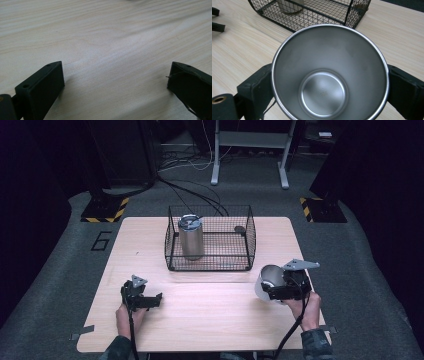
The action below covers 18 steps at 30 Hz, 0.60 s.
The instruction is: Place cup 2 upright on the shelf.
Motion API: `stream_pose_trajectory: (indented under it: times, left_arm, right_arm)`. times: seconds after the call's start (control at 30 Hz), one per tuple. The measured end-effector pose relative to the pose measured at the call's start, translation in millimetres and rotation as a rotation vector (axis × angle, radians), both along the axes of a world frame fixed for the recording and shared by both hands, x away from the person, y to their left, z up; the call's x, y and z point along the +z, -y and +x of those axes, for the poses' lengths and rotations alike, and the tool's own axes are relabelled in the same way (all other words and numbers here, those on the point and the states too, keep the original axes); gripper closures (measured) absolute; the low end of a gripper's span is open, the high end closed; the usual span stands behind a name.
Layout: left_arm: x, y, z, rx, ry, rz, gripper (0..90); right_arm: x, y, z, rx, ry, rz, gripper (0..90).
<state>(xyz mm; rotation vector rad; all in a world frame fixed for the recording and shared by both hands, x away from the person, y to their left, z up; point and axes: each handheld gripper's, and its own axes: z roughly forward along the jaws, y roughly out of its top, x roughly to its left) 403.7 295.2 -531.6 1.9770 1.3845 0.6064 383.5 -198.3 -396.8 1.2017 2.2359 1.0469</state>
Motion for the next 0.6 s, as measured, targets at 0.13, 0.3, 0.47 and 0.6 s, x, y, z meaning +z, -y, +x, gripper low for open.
stream_pose_trajectory:
  times: [0.13, 0.3, 0.47, 0.6]
  left_arm:
    - [0.0, 0.0, 0.0, 0.000, 0.000, 0.000, 0.4]
    - [0.0, 0.0, 0.0, 0.000, 0.000, 0.000, 0.5]
    - [0.0, 0.0, 0.0, 0.000, 0.000, 0.000, 0.4]
    - [0.0, 0.0, 0.0, 0.000, 0.000, 0.000, 0.5]
  right_arm:
    - [5.6, -3.1, 1.3, 0.010, 0.000, 0.009, 5.9]
    - [12.2, -7.5, 4.0, 0.032, 0.010, 0.012, 5.9]
    - [18.7, -14.1, 6.9, 0.047, 0.012, 0.004, 5.9]
    - [24.7, -18.5, 9.9, 0.061, 0.014, 0.010, 5.9]
